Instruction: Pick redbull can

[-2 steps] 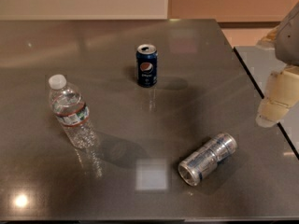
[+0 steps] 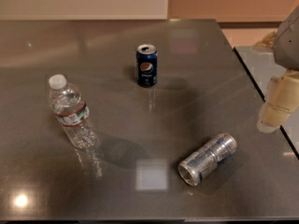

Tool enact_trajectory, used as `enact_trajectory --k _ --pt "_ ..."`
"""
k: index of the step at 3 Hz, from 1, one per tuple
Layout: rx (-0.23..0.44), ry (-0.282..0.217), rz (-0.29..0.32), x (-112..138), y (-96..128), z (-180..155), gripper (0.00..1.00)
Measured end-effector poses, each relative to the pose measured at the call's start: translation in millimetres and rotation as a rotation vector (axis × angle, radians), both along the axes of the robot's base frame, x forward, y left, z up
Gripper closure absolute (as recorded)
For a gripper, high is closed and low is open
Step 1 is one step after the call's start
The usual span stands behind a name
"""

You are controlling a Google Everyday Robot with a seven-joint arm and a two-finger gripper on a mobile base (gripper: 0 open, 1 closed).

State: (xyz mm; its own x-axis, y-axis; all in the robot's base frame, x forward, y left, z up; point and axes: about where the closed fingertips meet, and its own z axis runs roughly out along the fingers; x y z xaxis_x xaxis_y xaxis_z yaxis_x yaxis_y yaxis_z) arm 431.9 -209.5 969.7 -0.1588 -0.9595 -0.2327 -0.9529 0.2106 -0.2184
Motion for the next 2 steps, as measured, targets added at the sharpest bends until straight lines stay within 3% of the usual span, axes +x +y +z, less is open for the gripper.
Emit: enact_trajectory --k 2 --pt "0.109 0.043 0.202 -23 28 -35 0.0"
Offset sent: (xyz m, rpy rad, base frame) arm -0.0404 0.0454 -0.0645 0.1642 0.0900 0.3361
